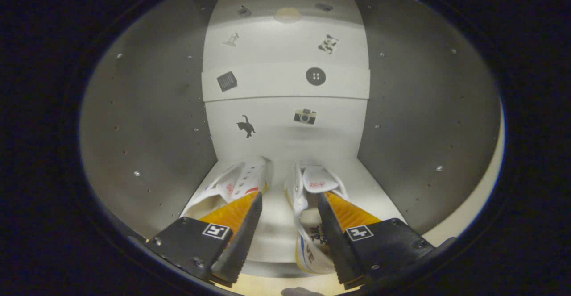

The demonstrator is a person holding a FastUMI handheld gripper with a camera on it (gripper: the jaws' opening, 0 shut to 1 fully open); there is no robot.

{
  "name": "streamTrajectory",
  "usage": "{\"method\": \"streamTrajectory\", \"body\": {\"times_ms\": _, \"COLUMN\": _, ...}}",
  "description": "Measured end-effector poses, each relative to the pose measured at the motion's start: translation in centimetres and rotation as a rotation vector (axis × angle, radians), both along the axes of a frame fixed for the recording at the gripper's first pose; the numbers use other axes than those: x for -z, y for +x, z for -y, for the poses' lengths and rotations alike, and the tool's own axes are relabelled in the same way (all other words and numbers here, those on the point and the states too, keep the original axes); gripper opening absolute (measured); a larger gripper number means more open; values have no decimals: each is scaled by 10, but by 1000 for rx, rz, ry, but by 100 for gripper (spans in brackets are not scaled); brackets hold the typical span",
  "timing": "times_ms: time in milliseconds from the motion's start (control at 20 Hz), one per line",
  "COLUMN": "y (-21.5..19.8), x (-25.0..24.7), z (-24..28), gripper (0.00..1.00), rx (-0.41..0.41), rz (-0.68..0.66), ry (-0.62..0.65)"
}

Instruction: Open the shoe cabinet door, grab the shoes and put them into the shoe cabinet, then close the shoe cabinet door.

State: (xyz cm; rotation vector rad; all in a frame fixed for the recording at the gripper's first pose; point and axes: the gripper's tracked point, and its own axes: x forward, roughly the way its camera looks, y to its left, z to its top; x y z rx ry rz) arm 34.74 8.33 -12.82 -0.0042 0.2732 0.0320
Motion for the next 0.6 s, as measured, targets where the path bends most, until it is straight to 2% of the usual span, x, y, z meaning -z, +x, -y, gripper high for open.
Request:
{"method": "streamTrajectory", "body": {"times_ms": 100, "y": -25, "x": -8, "z": 4, "gripper": 84, "rx": 10, "rz": 27, "ry": -13}}
{"method": "streamTrajectory", "body": {"times_ms": 200, "y": -52, "x": -15, "z": 5, "gripper": 91, "rx": 14, "rz": 51, "ry": -15}}
{"method": "streamTrajectory", "body": {"times_ms": 400, "y": -127, "x": -26, "z": 2, "gripper": 93, "rx": 17, "rz": 97, "ry": 9}}
{"method": "streamTrajectory", "body": {"times_ms": 500, "y": -170, "x": -32, "z": -2, "gripper": 92, "rx": -4, "rz": 125, "ry": 16}}
{"method": "streamTrajectory", "body": {"times_ms": 600, "y": -210, "x": -35, "z": -8, "gripper": 100, "rx": -36, "rz": 137, "ry": 21}}
